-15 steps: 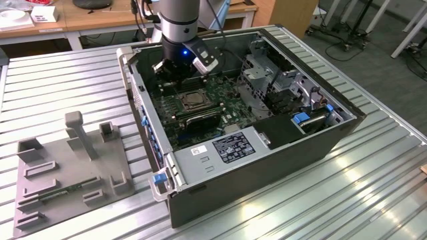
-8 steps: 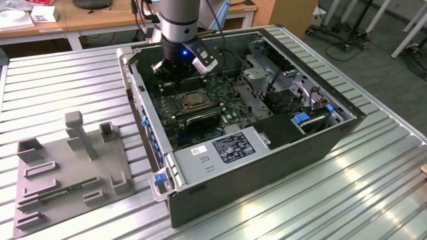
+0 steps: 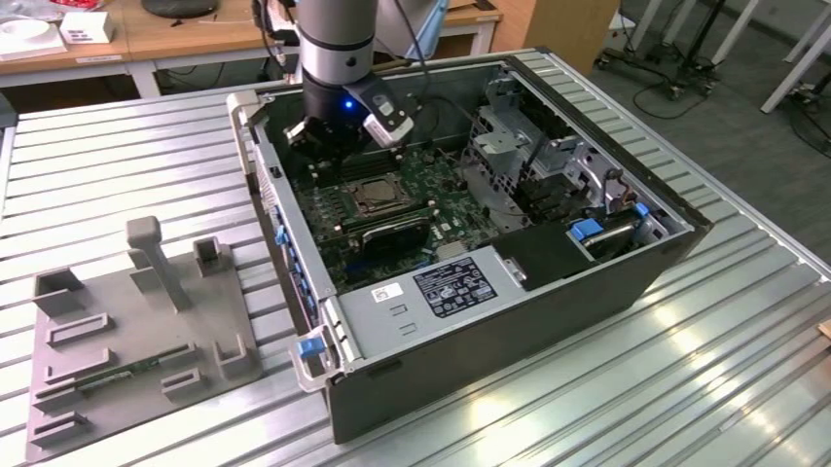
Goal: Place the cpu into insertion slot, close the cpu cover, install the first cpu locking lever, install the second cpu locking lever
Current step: 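Install the first cpu locking lever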
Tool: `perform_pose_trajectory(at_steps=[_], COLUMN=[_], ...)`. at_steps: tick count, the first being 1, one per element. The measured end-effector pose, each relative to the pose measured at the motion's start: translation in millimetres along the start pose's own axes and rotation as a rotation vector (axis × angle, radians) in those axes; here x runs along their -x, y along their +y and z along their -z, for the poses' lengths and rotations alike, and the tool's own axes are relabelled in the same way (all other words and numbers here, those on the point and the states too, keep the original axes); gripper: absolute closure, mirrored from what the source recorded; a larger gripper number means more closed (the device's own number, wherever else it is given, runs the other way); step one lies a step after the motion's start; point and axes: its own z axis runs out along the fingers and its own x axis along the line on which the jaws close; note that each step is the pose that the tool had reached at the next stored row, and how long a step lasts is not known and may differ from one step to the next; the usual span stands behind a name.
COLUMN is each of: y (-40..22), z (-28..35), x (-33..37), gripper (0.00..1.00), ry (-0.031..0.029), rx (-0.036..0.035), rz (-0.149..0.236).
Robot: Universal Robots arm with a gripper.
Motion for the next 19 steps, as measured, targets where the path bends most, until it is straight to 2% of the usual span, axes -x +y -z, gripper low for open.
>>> perform_pose_trajectory(at_steps=[7, 11, 12, 15, 19], y=[0.2, 0.2, 0.2, 0.4, 1.3], z=[0.1, 0.1, 0.2, 0.2, -0.1], x=[-8.0, -8.4, -8.5, -8.6, -8.6], gripper=[0.90, 0.90, 0.90, 0.90, 0.90], ry=[-0.0001, -0.0001, -0.0001, -0.0007, -0.0011], rx=[0.0031, 0.0039, 0.0067, 0.0265, 0.0359], rz=[0.000, 0.000, 0.000, -0.001, -0.001])
